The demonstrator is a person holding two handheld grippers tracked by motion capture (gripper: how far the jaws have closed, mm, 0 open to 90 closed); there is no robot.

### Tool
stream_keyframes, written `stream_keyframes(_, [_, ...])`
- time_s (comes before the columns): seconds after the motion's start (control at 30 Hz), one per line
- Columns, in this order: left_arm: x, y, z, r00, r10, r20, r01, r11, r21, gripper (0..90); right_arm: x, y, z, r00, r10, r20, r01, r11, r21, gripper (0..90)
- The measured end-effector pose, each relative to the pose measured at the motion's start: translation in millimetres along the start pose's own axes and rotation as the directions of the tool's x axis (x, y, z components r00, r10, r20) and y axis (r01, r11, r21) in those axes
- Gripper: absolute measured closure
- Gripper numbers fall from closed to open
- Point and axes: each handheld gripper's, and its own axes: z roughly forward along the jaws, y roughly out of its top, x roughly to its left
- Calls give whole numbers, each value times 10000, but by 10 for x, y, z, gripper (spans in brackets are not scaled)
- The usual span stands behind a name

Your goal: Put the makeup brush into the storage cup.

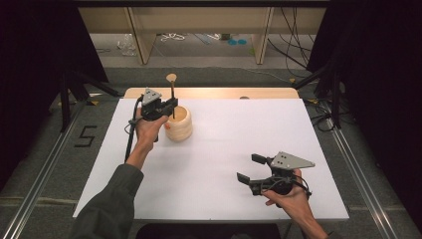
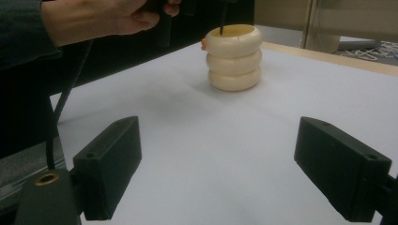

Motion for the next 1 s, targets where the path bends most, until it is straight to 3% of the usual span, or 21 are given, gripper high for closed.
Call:
stream_keyframes(0.3, [0, -34, 43, 10000, -62, 21, 61, 9999, 96, 833, -5, -4, -4, 10000, -64, 23, 63, 9998, 167, 160])
stream_keyframes(0.37, [-7, -45, 54, 10000, 42, 42, -42, 9998, 169, 833, 6, -5, -6, 9999, 137, 4, -137, 9996, 244, 161])
stream_keyframes(0.4, [-14, -54, 61, 10000, 50, 45, -51, 9997, 220, 833, 4, 0, -22, 9999, 103, 47, -105, 9989, 461, 160])
stream_keyframes(0.53, [-13, -70, 82, 9999, 92, 43, -94, 9995, 302, 833, 8, -13, 9, 9996, 219, -168, -216, 9996, 172, 161])
stream_keyframes(0.57, [-17, -76, 89, 10000, 57, 73, -59, 9995, 299, 832, -7, -14, 17, 10000, -24, -88, 24, 10000, -15, 161])
stream_keyframes(0.9, [-12, -140, 114, 10000, 33, 42, -35, 9987, 513, 829, -5, -11, 8, 9999, 56, -142, -54, 9998, 172, 162])
stream_keyframes(0.97, [9, -168, 116, 10000, 71, -19, -70, 9982, 604, 829, 10, -17, 13, 9993, 269, -257, -264, 9994, 225, 162])
stream_keyframes(1.0, [10, -183, 116, 9999, -87, -91, 93, 9981, 606, 829, -2, -18, 20, 9998, 44, -194, -42, 9999, 94, 162])
